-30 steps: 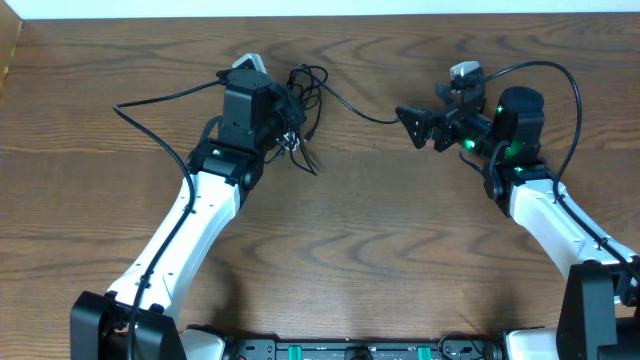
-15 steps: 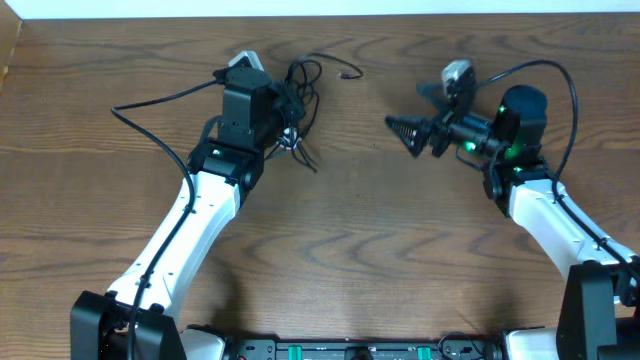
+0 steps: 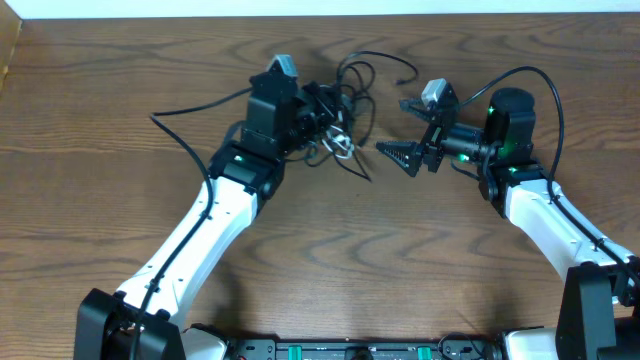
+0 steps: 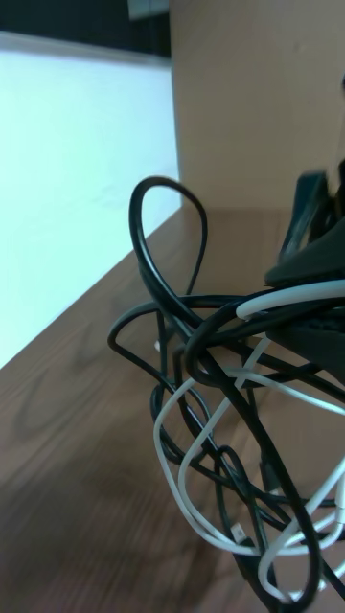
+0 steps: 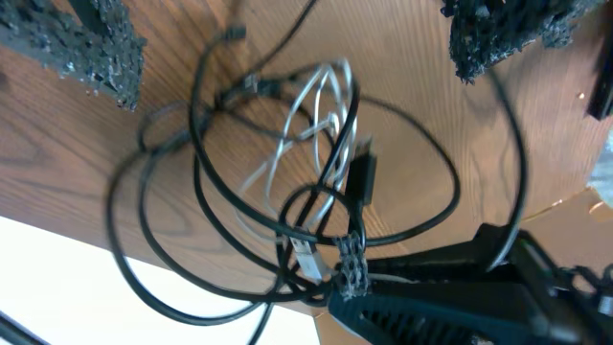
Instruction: Untangle cables
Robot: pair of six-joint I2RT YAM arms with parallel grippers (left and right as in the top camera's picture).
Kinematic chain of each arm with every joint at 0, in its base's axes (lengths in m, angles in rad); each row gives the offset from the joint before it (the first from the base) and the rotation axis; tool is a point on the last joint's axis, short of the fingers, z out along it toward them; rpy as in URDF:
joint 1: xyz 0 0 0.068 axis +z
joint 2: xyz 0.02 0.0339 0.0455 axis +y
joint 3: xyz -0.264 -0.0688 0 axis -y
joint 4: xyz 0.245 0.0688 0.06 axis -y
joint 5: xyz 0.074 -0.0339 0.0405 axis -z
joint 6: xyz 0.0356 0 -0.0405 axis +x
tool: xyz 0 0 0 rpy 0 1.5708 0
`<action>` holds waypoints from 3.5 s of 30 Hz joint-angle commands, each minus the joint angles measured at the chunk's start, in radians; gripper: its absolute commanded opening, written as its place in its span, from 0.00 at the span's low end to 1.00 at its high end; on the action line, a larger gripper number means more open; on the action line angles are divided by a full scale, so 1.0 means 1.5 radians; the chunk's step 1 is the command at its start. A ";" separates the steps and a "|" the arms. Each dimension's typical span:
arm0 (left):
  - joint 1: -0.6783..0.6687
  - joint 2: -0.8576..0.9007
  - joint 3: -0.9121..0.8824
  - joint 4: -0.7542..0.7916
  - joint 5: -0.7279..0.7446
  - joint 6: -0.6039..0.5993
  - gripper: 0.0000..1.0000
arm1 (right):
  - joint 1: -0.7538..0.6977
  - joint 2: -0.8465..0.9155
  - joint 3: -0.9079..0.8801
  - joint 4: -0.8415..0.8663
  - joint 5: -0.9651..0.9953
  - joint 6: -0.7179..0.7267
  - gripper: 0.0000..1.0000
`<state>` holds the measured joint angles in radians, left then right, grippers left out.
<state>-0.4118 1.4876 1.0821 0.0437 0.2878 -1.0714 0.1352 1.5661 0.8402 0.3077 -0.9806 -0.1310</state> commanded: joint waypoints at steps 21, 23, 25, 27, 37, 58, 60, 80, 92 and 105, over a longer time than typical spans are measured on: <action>-0.043 -0.010 0.017 0.074 0.005 -0.167 0.08 | 0.036 -0.012 0.006 -0.053 -0.011 -0.382 0.86; -0.048 -0.010 0.017 0.074 0.005 -0.167 0.07 | 0.038 -0.012 0.006 -0.048 -0.011 -0.401 0.85; -0.051 -0.010 0.017 0.070 0.005 -0.167 0.08 | 0.037 -0.012 0.006 -0.039 -0.009 -0.416 0.84; -0.051 -0.010 0.017 0.057 0.005 -0.167 0.08 | 0.036 -0.012 0.006 -0.028 -0.006 -0.429 0.82; -0.051 -0.010 0.017 0.032 0.029 -0.167 0.07 | 0.036 -0.012 0.006 0.018 0.016 -0.430 0.77; -0.052 -0.003 0.017 0.034 0.004 -0.188 0.08 | 0.055 -0.012 0.006 0.020 -0.024 -0.430 0.67; -0.052 0.001 0.017 0.032 0.005 -0.197 0.08 | 0.055 -0.012 0.006 0.020 -0.023 -0.430 0.64; -0.052 0.004 0.017 0.009 0.007 -0.197 0.07 | 0.054 -0.012 0.006 0.038 -0.010 -0.430 0.13; -0.071 0.005 0.017 -0.011 -0.021 -0.179 0.08 | 0.054 -0.012 0.006 0.064 0.009 -0.354 0.03; -0.124 0.006 0.017 -0.020 -0.100 -0.149 0.08 | 0.054 -0.012 0.006 0.105 0.058 -0.179 0.01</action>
<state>-0.5522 1.4891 1.0977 0.0410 0.0940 -1.3281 0.2062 1.5661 0.8291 0.4191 -0.9287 -0.5476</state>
